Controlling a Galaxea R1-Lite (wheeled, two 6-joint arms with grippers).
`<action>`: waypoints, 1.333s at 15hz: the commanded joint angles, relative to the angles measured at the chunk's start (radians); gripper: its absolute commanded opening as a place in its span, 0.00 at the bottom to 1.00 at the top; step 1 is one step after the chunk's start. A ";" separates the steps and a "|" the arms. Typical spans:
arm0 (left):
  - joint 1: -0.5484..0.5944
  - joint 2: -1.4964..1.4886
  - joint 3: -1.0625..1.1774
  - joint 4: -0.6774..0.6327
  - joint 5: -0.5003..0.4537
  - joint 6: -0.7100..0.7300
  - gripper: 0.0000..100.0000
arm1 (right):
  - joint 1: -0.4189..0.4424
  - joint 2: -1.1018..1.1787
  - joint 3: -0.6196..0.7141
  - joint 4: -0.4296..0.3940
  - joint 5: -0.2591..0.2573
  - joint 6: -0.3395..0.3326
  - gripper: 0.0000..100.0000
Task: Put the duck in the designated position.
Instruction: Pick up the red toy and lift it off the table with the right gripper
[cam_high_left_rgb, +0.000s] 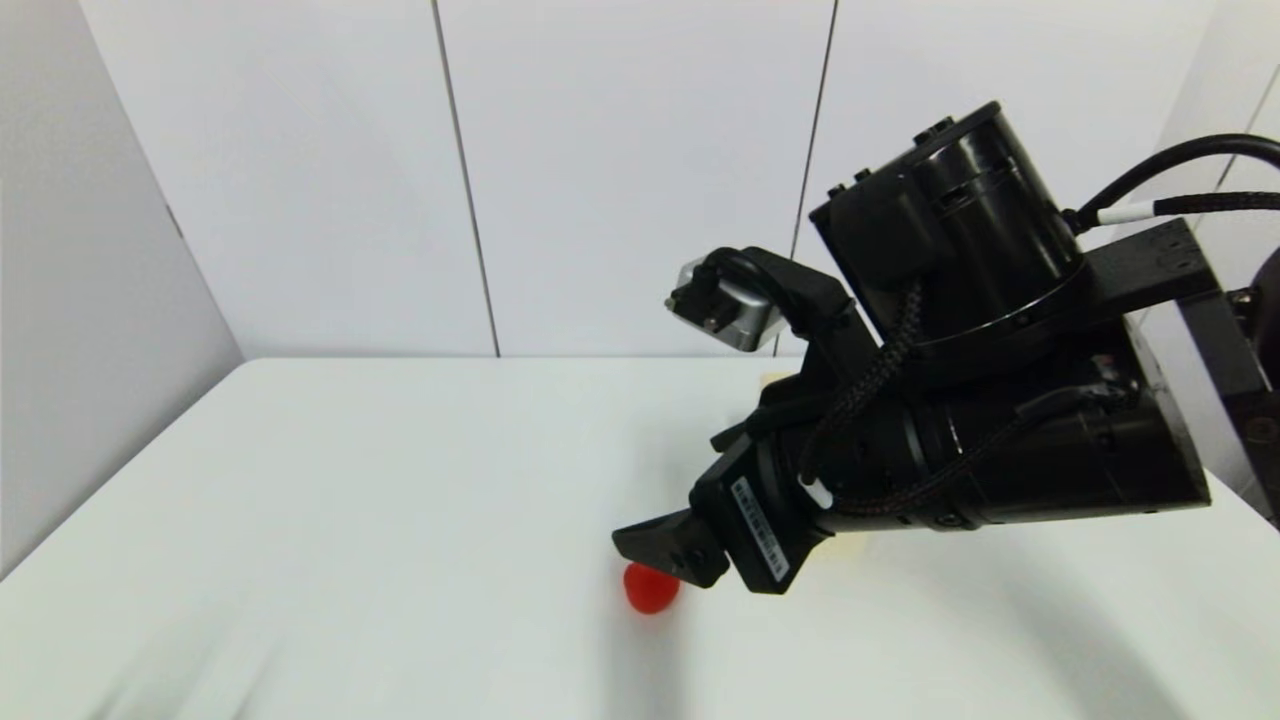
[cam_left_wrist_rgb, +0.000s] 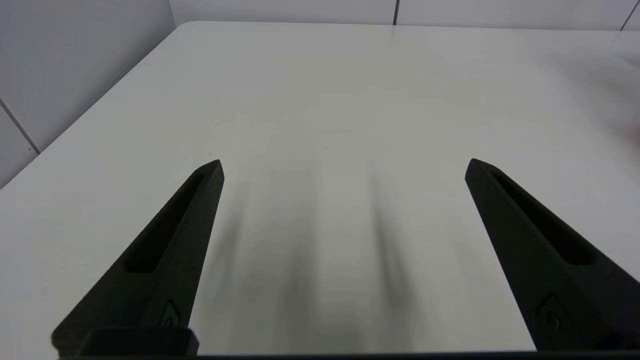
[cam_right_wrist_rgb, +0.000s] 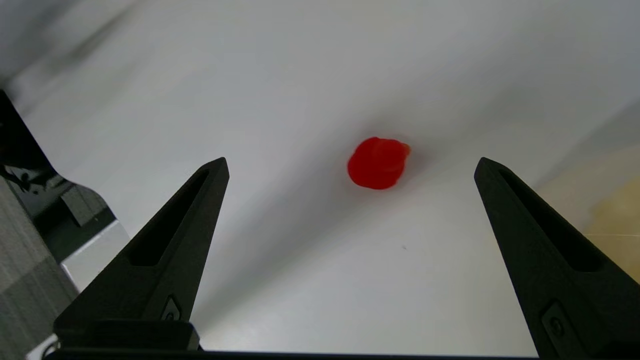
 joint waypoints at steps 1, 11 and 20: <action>0.000 0.001 0.000 0.000 0.000 0.000 1.00 | 0.068 0.116 -0.074 0.010 -0.154 0.140 1.00; 0.000 0.001 0.000 0.000 0.000 0.000 1.00 | 0.134 0.257 -0.080 0.019 -0.373 0.380 1.00; 0.000 0.001 0.000 0.000 0.000 0.000 1.00 | 0.137 0.321 -0.078 0.027 -0.435 0.551 1.00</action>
